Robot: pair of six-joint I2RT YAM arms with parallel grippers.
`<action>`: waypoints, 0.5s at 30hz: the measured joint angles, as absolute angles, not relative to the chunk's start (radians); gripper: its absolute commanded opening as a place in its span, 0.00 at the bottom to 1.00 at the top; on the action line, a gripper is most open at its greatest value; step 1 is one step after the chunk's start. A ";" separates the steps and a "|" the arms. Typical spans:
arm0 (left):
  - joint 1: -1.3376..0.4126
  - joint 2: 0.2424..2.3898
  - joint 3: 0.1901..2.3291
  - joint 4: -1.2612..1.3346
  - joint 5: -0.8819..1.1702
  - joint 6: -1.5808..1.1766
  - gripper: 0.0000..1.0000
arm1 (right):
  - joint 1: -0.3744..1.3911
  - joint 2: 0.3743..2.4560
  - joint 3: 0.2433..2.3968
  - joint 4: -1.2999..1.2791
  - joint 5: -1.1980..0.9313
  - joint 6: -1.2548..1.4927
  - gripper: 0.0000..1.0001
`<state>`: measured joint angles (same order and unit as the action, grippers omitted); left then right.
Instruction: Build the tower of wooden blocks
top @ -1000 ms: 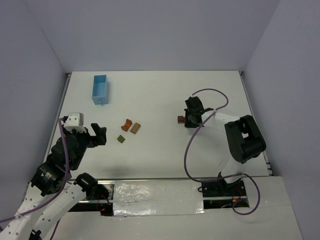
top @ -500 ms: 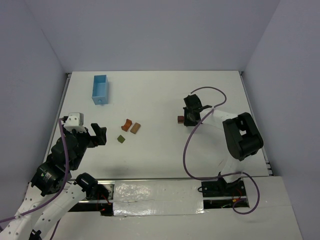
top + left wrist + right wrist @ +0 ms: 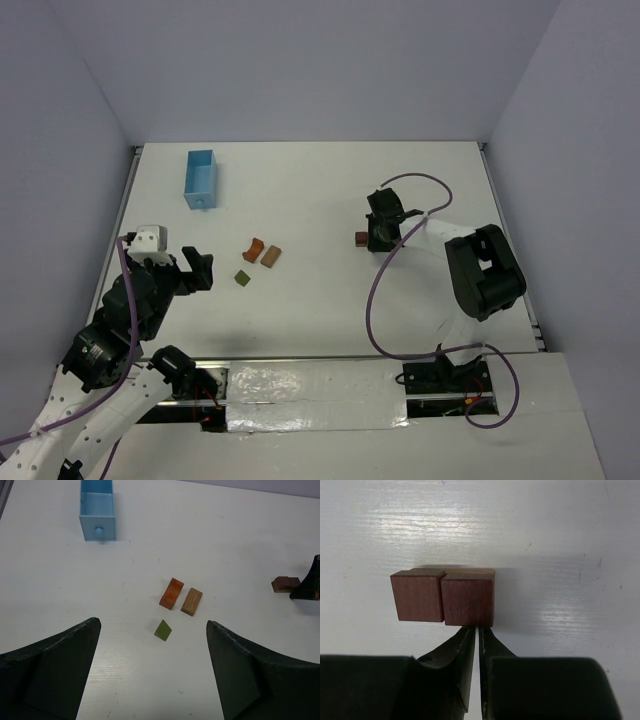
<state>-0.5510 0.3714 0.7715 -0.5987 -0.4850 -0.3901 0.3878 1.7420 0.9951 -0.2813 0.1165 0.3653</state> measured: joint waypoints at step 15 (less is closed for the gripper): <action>-0.551 0.372 0.772 -0.599 -0.485 -0.390 1.00 | 0.437 1.463 0.839 -0.294 0.073 0.385 0.29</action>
